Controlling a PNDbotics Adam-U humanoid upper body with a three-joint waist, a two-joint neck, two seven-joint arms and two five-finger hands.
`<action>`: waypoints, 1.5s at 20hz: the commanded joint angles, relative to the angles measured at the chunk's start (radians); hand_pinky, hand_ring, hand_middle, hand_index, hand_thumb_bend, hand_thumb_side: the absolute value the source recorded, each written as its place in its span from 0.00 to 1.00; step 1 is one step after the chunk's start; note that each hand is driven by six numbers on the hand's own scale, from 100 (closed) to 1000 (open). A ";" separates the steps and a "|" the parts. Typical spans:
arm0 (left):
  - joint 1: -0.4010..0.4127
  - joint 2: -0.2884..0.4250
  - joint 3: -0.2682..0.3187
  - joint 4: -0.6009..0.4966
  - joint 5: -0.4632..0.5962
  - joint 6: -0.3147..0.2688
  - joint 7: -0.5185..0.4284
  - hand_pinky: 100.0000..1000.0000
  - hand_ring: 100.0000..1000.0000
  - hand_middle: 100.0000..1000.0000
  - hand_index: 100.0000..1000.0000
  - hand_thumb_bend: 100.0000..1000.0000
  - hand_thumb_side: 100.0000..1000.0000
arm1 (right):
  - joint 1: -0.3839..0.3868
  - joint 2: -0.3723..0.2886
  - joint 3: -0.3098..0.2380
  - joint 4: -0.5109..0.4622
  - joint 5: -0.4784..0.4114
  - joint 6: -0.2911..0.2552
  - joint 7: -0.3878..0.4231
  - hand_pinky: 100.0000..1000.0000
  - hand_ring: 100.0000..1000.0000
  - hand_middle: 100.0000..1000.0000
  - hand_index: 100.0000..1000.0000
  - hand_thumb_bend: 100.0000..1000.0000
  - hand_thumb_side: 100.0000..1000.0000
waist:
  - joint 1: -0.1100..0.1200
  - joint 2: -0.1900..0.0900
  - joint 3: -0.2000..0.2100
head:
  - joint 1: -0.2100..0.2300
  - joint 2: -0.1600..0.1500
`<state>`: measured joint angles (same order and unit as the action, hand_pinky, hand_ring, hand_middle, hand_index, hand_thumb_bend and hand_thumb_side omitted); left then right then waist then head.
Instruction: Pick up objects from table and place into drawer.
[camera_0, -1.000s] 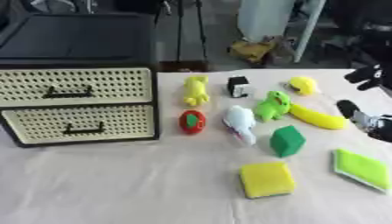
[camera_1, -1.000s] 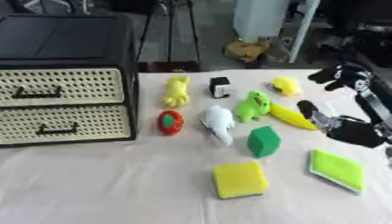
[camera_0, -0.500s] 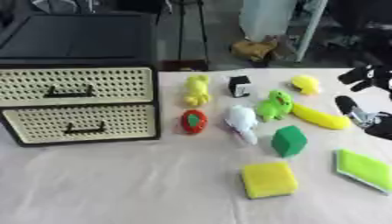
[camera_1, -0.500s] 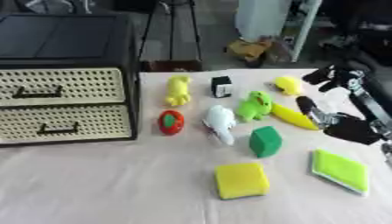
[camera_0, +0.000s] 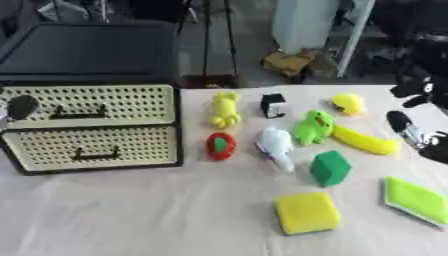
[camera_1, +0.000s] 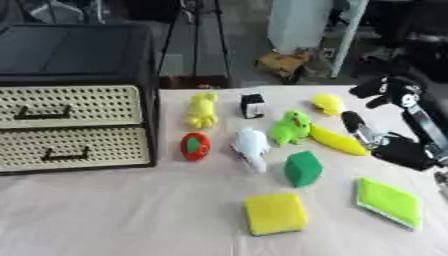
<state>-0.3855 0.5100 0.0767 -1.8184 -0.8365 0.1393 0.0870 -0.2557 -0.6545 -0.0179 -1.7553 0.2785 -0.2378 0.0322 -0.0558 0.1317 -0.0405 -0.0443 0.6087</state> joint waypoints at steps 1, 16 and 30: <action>-0.029 0.020 -0.035 -0.013 -0.052 0.001 0.014 0.82 0.70 0.66 0.31 1.00 1.00 | -0.013 -0.015 -0.008 -0.004 -0.006 -0.001 -0.008 0.64 0.73 0.69 0.75 0.26 0.62 | 0.001 -0.014 -0.002 | 0.003 -0.011; -0.053 0.075 -0.010 -0.175 -0.188 0.049 -0.024 0.00 0.00 0.16 0.66 1.00 1.00 | -0.001 -0.017 -0.014 0.002 -0.007 0.000 -0.013 0.64 0.73 0.69 0.76 0.26 0.63 | 0.005 -0.022 0.000 | -0.008 -0.010; -0.012 0.132 -0.055 -0.153 -0.186 0.030 -0.431 0.00 0.00 0.00 0.51 0.76 1.00 | 0.010 -0.021 -0.011 0.011 -0.014 -0.001 -0.007 0.64 0.73 0.69 0.76 0.25 0.64 | 0.004 -0.043 0.005 | -0.019 -0.004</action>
<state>-0.3810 0.6245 0.0233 -1.9669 -1.0269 0.1731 -0.3105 -0.2374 -0.6464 -0.0186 -1.7385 0.2705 -0.2377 0.0244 -0.0519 0.1019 -0.0343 -0.0623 0.6043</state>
